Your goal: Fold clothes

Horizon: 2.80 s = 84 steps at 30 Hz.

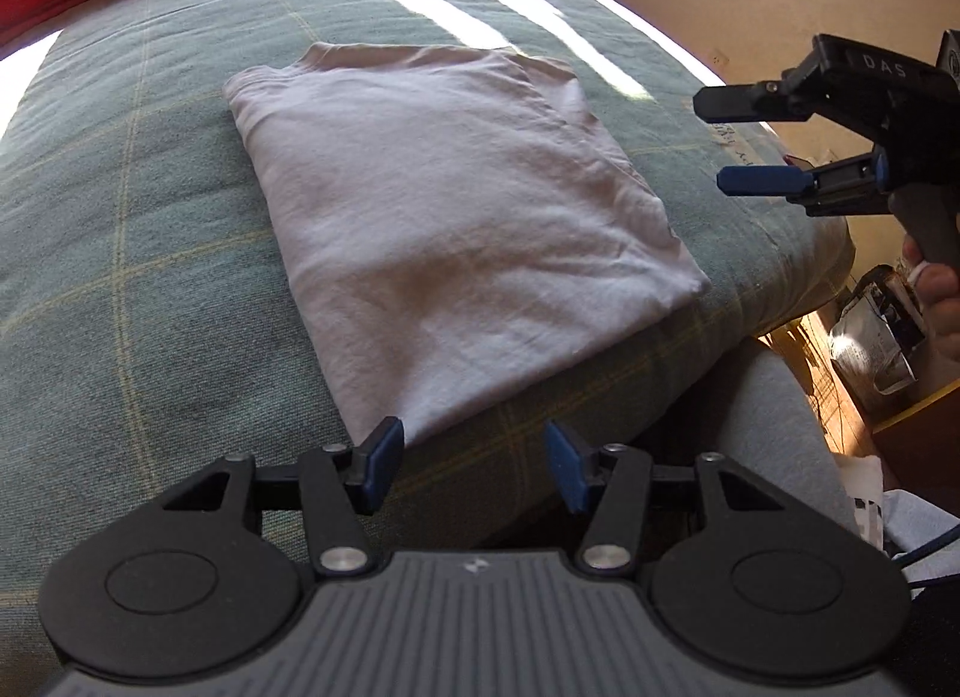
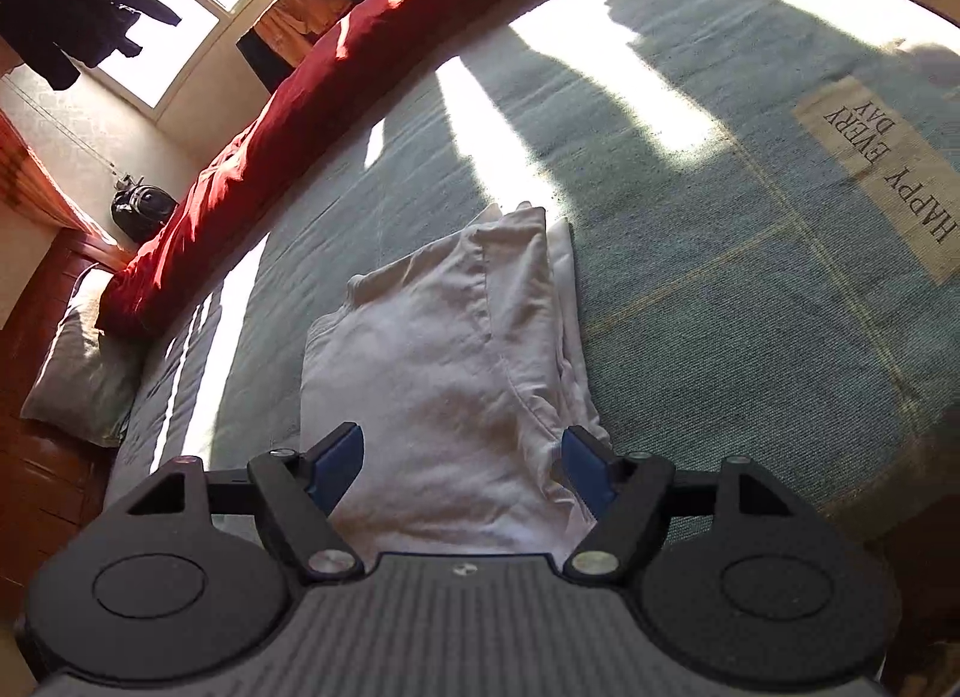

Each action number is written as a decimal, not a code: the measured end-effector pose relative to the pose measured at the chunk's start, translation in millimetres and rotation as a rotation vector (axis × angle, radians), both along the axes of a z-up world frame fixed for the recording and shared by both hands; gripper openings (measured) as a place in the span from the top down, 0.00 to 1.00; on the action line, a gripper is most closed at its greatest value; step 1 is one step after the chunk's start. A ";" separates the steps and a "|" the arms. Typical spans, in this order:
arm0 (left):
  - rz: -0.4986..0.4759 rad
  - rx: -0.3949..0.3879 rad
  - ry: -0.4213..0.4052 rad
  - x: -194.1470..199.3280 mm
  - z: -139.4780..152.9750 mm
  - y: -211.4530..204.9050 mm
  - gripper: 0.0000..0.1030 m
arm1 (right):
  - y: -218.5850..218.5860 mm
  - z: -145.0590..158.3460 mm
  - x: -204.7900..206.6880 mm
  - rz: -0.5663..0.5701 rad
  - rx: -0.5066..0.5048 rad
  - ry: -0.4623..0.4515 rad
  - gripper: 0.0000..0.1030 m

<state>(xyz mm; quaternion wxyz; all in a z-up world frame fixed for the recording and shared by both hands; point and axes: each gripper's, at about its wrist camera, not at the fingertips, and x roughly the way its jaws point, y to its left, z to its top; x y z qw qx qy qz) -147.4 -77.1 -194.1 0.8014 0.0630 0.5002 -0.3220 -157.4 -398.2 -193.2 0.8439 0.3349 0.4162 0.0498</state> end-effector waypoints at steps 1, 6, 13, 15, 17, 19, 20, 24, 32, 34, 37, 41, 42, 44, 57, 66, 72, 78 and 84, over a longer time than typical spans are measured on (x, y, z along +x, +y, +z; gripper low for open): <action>0.000 -0.003 -0.013 0.2 2.6 0.3 0.49 | 0.7 0.3 0.1 0.001 0.003 -0.003 0.25; 0.029 0.002 0.020 7.4 -9.1 -8.0 0.48 | 5.9 0.6 -0.8 0.013 0.017 -0.012 0.25; 0.057 -0.013 0.047 18.4 -14.6 -12.7 0.48 | -4.6 -0.3 -8.8 -0.005 0.028 -0.014 0.23; 0.066 -0.022 0.042 25.8 -14.0 -14.4 0.48 | -6.4 -2.9 -8.0 -0.010 0.033 -0.011 0.22; 0.076 -0.031 0.038 33.3 -13.3 -16.2 0.48 | -6.6 -5.5 -6.7 -0.008 0.041 -0.009 0.22; 0.086 -0.041 0.034 40.8 -12.7 -17.9 0.48 | -4.1 -7.4 -5.3 0.003 0.044 -0.007 0.22; 0.091 -0.046 0.032 44.6 -12.4 -18.8 0.48 | -2.9 -8.3 -4.6 0.008 0.046 -0.006 0.22; 0.110 -0.064 0.023 59.6 -11.1 -22.3 0.48 | -0.9 -10.5 -2.2 0.018 0.043 0.000 0.22; 0.177 -0.088 -0.060 113.6 11.6 -24.9 0.48 | -1.2 -16.0 7.5 0.025 0.047 0.007 0.21; 0.190 -0.070 -0.063 132.7 6.4 -30.5 0.48 | 2.1 -16.1 10.7 0.036 0.042 0.008 0.21; 0.201 -0.027 -0.045 153.6 -11.8 -36.8 0.48 | 5.8 -16.5 13.9 0.045 0.034 0.008 0.21; 0.198 -0.003 -0.060 157.1 -14.4 -43.0 0.47 | 7.0 -17.0 15.6 0.054 0.025 0.012 0.21; 0.197 0.004 -0.065 155.9 -12.2 -44.2 0.47 | 6.9 -17.0 15.7 0.055 0.022 0.012 0.21; 0.200 0.014 -0.075 153.3 -7.6 -45.1 0.47 | 7.0 -16.5 17.0 0.056 0.020 0.011 0.21; 0.328 0.024 -0.152 129.9 24.5 -4.1 0.46 | 75.3 -15.1 78.3 0.266 -0.346 -0.042 0.20; 0.428 -0.040 -0.142 105.8 25.1 36.1 0.46 | 122.7 -38.1 91.4 0.398 -0.598 -0.023 0.06; 0.450 -0.067 -0.138 102.5 24.7 46.3 0.46 | 113.5 -47.9 92.6 0.367 -0.551 0.009 0.00; 0.450 -0.093 -0.132 99.0 26.0 50.6 0.46 | 110.3 -50.5 91.3 0.375 -0.526 0.002 0.00; 0.433 -0.110 -0.115 92.8 24.7 50.8 0.46 | 106.5 -41.1 87.8 0.389 -0.502 0.002 0.00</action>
